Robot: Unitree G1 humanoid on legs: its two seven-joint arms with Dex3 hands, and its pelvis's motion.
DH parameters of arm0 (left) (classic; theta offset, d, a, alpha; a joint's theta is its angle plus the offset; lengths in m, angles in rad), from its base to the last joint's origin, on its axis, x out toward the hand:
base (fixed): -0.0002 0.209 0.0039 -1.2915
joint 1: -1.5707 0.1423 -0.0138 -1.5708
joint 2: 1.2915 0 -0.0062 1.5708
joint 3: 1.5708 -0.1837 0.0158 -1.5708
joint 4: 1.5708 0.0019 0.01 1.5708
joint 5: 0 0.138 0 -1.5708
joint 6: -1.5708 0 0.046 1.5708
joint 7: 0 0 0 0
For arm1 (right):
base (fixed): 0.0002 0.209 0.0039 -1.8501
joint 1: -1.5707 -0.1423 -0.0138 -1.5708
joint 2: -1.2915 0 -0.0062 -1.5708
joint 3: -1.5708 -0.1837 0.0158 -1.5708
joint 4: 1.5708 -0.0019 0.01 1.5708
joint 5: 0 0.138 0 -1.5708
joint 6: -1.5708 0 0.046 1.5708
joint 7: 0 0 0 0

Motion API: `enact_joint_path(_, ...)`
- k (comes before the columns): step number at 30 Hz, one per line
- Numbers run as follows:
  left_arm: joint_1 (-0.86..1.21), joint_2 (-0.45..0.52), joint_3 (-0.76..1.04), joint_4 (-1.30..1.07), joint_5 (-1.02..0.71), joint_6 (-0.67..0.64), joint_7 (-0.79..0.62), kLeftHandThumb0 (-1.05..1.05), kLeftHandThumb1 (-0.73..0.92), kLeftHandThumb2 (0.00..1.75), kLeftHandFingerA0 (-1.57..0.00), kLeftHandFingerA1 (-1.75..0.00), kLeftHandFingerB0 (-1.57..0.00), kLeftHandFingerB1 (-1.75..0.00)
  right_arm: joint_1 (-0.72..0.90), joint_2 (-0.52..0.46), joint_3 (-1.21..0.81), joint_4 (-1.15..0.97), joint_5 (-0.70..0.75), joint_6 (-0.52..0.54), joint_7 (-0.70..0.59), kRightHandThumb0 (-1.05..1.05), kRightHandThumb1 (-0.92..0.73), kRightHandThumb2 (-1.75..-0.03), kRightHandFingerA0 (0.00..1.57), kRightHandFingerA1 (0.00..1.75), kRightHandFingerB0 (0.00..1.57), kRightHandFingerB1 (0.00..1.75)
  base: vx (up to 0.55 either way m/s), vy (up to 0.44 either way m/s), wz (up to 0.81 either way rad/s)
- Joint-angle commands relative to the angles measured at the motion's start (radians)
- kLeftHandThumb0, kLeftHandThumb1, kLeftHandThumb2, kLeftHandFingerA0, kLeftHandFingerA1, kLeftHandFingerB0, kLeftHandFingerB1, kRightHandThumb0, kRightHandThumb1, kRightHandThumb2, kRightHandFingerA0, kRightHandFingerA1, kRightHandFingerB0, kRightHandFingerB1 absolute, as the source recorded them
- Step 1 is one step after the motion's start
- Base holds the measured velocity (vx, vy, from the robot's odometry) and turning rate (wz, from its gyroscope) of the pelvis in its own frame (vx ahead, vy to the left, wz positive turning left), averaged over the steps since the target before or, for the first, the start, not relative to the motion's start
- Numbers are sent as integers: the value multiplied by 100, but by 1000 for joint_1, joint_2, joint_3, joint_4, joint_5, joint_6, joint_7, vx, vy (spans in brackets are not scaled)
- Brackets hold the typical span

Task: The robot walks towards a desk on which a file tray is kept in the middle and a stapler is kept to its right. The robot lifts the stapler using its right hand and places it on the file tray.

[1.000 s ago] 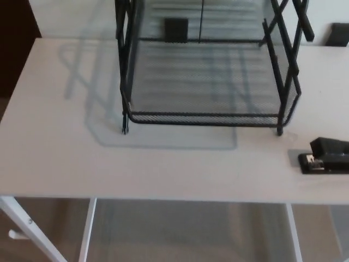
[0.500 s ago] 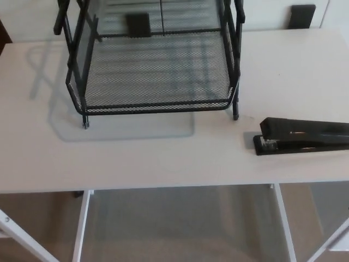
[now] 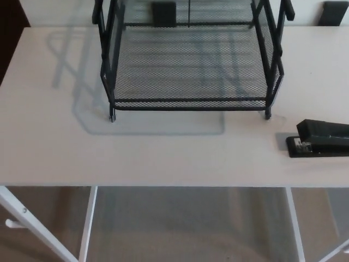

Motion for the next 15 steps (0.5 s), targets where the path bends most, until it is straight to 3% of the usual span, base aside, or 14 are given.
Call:
enact_joint_path(1, 9, 10, -3, 6, -3, -3, 13, -89, 81, 124, -1, -49, -7, -38, -12, -8, -36, 42, 42, 16, 25, -32, -31, -86, 5, 54, 0, 52, 45, 112, 3)
enact_joint_path(3, 0, 12, 0, 22, -4, -1, 20, -90, 82, 124, 0, -48, -6, -35, 6, -14, -30, -9, 36, 41, 33, -32, -33, -88, 4, 53, 0, 52, 0, 0, 0)
enact_joint_path(4, -1, 11, 8, 24, -13, -4, 19, -88, 92, 80, -6, -51, 0, -35, 5, -18, -29, -12, 36, 49, 40, -32, -34, -89, 4, 52, 0, 52, 0, 0, 0)
enact_joint_path(5, 18, 13, 7, 10, -13, -14, 9, -87, 81, 125, 0, -48, -4, -35, 19, -24, -23, -35, 29, 47, 44, -32, -34, -88, 4, 51, 0, 52, 0, 0, 0)
enact_joint_path(6, 22, 16, 7, -2, -13, -13, 7, -89, 81, 123, -3, -43, 0, -32, 21, -21, -32, -44, 34, 49, 30, -45, -37, -64, 25, 56, 5, 42, 0, 0, 0)
enact_joint_path(7, 26, 20, 11, -23, -18, -3, 7, -91, 80, 122, -3, -43, -1, -32, 27, -16, -55, -68, 50, 62, 12, -39, -44, -55, 27, 56, 6, 38, 0, 0, 0)
enact_joint_path(8, 30, 18, 30, -32, -38, 14, 9, -91, 79, 121, -2, -43, 0, -30, 37, -17, -80, -98, 76, 86, 31, -43, -40, -66, 10, 57, 5, 29, 0, 0, 0)
enact_joint_path(10, 35, 18, 62, -45, -63, 36, 10, -87, 76, 119, -2, -43, 0, -30, 16, -20, -138, -122, 111, 161, 7, -40, -41, -66, 14, 54, 6, 27, 0, 0, 0)
enact_joint_path(11, 31, 16, 71, -62, -63, 53, 23, -90, 78, 121, 0, -40, -5, -26, 8, -24, -167, -150, 113, 174, -16, -49, -42, -67, 0, 43, 6, 24, 0, 0, 0)
enact_joint_path(12, 26, 15, 75, -64, -62, 61, 31, -90, 78, 121, 0, -40, -5, -26, -2, -26, -180, -151, 113, 184, -25, -49, -42, -67, 0, 43, 6, 24, 0, 0, 0)
enact_joint_path(13, 25, 14, 81, -81, -65, 73, 35, -90, 92, 73, -3, -42, 0, -16, -19, -13, -203, -147, 112, 146, -61, -50, -42, -66, 0, 40, 2, 31, 0, 0, 0)
enact_joint_path(14, 25, 13, 78, -100, -58, 88, 45, -94, 80, 121, -3, -47, -4, -26, -35, -14, -220, -177, 109, 182, -89, -55, -41, -65, 0, 44, 4, 32, 0, 0, 0)
enact_joint_path(15, 29, 20, 72, -121, -51, 77, 28, -95, 80, 122, -12, -57, -1, -29, -66, -38, -228, -219, 98, 199, -96, -54, -47, -55, 0, 52, 0, 33, 0, 0, 0)
